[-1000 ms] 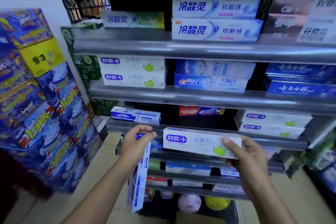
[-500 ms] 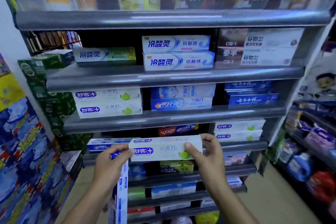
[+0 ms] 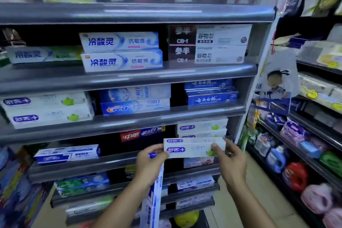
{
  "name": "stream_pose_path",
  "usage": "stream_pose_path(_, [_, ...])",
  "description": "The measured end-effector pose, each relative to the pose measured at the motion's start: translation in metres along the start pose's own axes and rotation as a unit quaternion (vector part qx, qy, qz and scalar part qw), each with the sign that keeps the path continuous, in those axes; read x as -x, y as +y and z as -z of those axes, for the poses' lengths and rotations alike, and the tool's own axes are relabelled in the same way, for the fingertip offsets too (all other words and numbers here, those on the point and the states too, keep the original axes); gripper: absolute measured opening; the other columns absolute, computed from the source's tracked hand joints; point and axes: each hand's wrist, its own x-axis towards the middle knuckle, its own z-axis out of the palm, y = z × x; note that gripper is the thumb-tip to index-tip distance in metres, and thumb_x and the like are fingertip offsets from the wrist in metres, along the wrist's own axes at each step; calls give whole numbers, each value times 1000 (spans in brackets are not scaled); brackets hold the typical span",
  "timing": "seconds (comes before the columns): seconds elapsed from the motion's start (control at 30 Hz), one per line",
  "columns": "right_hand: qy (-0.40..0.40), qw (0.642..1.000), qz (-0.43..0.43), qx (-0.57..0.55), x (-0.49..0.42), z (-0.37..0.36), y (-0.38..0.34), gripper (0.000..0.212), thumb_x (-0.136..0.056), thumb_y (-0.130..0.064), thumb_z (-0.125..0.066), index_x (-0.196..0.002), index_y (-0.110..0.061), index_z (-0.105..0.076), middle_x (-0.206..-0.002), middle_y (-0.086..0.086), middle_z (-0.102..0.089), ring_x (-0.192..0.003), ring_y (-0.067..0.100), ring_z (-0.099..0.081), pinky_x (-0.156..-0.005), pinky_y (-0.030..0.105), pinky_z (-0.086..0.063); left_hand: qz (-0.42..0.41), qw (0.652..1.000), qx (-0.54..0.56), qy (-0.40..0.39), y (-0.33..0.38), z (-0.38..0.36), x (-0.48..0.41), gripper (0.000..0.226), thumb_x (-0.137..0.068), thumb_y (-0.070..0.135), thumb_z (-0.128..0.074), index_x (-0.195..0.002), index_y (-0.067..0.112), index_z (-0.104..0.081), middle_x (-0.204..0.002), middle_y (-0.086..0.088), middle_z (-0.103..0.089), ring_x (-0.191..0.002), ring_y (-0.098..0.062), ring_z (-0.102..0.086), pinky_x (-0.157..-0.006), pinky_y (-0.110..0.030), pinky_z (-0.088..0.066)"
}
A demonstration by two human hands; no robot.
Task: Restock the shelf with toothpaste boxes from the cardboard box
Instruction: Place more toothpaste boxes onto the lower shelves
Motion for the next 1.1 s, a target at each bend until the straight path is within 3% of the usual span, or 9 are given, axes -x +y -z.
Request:
stream_pose_path(0.13, [-11, 1000, 3, 13, -42, 23, 8, 53, -88, -33, -79, -137, -27, -61, -117, -3, -65, -106, 16, -62, -84, 31, -44, 12, 1000, -8, -6, 7, -44, -10, 24, -87, 17, -79, -109, 29, -76, -100, 12, -77, -88, 0, -72, -71, -12, -50])
stream_pose_path(0.2, [-38, 999, 12, 14, -58, 28, 16, 53, -89, -27, -78, -139, -27, -59, -108, -18, -63, -100, 3, -61, -80, 26, -45, 19, 1000, -11, 3, 5, -57, -15, 26, -88, 19, -78, -110, 32, -75, -106, 13, -76, -93, -1, -70, -74, -14, -50])
stream_pose_path(0.37, [-117, 993, 3, 23, -87, 29, 30, 54, -89, -9, -75, -137, -27, -58, -107, -23, -69, -85, -12, -65, -68, 10, -49, 32, 999, -14, 13, -2, -77, -24, 43, -89, 21, -79, -130, 29, -68, -125, 11, -67, -116, -7, -62, -101, -33, -47])
stream_pose_path(0.5, [-144, 989, -3, 35, -102, 28, 34, 61, -87, 1, -72, -140, -25, -56, -118, -5, -73, -85, 5, -67, -68, 16, -49, 30, 999, 12, 26, -2, -88, -30, 42, -90, 17, -77, -127, 32, -68, -125, 12, -68, -116, -4, -61, -103, -33, -46])
stream_pose_path(0.6, [-151, 988, -9, 31, -111, 26, 34, 63, -86, 3, -72, -142, -20, -54, -122, -2, -72, -105, 15, -69, -83, 24, -54, 38, 999, 19, 31, -2, -91, -34, 35, -89, 16, -78, -114, 39, -67, -123, 11, -69, -113, -4, -62, -96, -28, -47])
stream_pose_path(0.7, [-155, 987, -13, 34, -117, 25, 33, 64, -86, 4, -71, -144, -16, -51, -125, 2, -69, -111, 21, -67, -98, 41, -54, 54, 998, 14, 33, -4, -92, -39, 40, -88, 15, -78, -125, 26, -67, -127, 5, -69, -114, -7, -64, -97, -29, -48])
stream_pose_path(0.8, [-165, 985, -14, 42, -121, 23, 31, 66, -86, 6, -71, -144, -15, -49, -125, 3, -68, -111, 21, -66, -98, 43, -54, 68, 997, 10, 32, -4, -93, -43, 43, -88, 13, -77, -128, 21, -65, -127, 1, -71, -117, -16, -66, -109, -43, -49])
stream_pose_path(0.97, [-185, 980, -6, 68, -128, 20, 31, 70, -85, 4, -71, -145, -22, -45, -126, -2, -66, -100, 9, -66, -87, 36, -54, 81, 996, 22, 35, -4, -94, -48, 43, -87, 13, -78, -127, 20, -63, -126, 0, -72, -114, -27, -68, -105, -55, -51])
stream_pose_path(1.1, [-206, 972, -10, 111, -132, 18, 39, 76, -84, 1, -74, -145, -26, -38, -131, 0, -63, -105, 21, -64, -94, 49, -54, 84, 996, 0, 22, -12, -96, -50, 33, -87, 15, -78, -114, 28, -63, -116, 10, -74, -98, -10, -71, -90, -35, -57])
